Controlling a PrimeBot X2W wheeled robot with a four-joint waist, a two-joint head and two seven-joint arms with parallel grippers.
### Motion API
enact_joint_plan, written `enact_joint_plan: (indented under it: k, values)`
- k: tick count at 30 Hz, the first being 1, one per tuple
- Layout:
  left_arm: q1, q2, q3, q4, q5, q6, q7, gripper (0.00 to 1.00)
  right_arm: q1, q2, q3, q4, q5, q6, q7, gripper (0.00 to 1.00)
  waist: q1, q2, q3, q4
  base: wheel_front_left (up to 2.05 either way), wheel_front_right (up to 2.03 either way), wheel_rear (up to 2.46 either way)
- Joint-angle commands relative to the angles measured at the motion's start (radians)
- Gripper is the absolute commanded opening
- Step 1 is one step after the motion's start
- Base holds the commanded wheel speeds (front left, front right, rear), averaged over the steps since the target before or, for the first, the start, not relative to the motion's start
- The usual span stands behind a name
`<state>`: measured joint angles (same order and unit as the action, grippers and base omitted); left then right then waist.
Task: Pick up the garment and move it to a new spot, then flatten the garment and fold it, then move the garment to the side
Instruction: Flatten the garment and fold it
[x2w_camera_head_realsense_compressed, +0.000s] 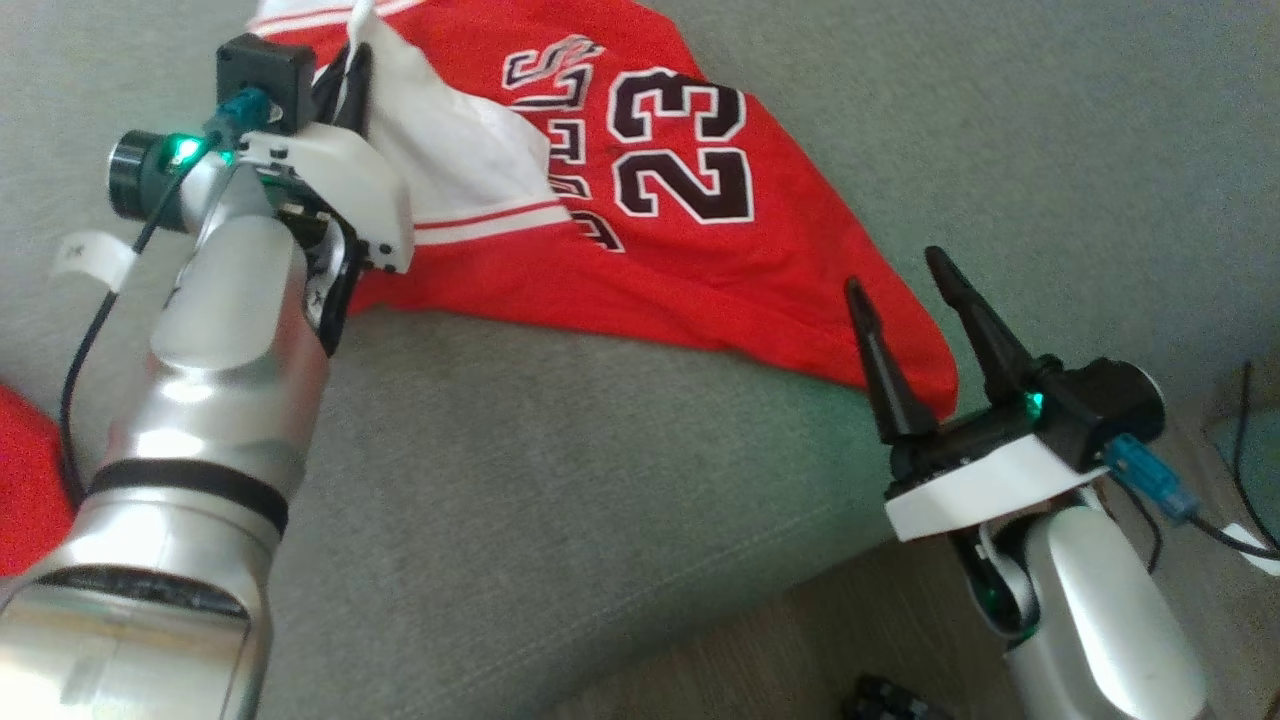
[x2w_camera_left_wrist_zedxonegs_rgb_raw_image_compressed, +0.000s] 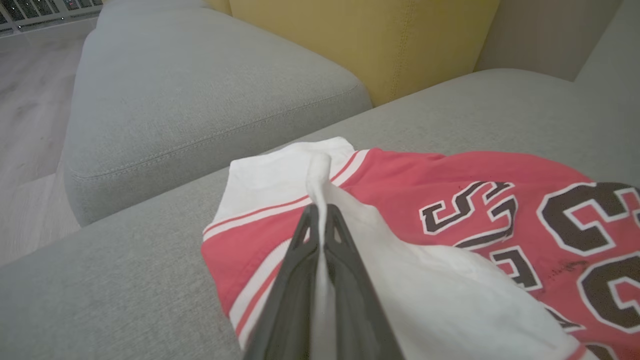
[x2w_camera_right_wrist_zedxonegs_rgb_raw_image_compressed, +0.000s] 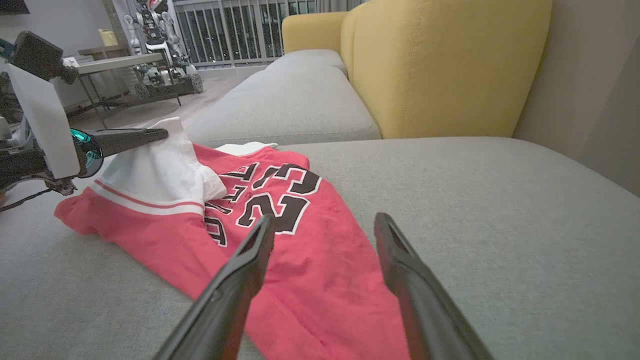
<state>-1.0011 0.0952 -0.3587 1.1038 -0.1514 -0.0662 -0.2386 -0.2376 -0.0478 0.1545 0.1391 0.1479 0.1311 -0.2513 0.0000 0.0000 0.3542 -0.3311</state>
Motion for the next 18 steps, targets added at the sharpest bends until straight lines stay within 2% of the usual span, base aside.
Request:
enact_joint_plan:
  k: [1,5,10,18]
  values:
    - [0.001,0.025,0.018,-0.048,-0.008,-0.006,-0.016,0.0,-0.006,-0.002,-0.002,-0.019,-0.011,0.0,-0.008,1.0,0.0,0.0,-0.044,0.045,0.0,0.0,0.0]
    - [0.066,0.024,-0.008,-0.099,0.0,-0.021,-0.022,0.0,-0.001,-0.002,-0.042,0.0,-0.033,0.0,0.002,1.0,0.0,0.0,-0.095,0.108,0.0,0.0,0.0]
    - [0.175,0.033,-0.05,-0.227,0.01,-0.042,-0.023,0.0,0.008,-0.002,-0.067,0.016,-0.042,0.0,0.024,1.0,0.0,0.0,-0.15,0.172,0.0,0.0,0.0]
    - [0.325,0.063,-0.128,-0.356,0.008,-0.059,-0.023,0.0,0.026,-0.002,-0.062,0.031,-0.038,0.0,0.045,1.0,0.0,0.0,-0.211,0.227,0.0,0.0,0.0]
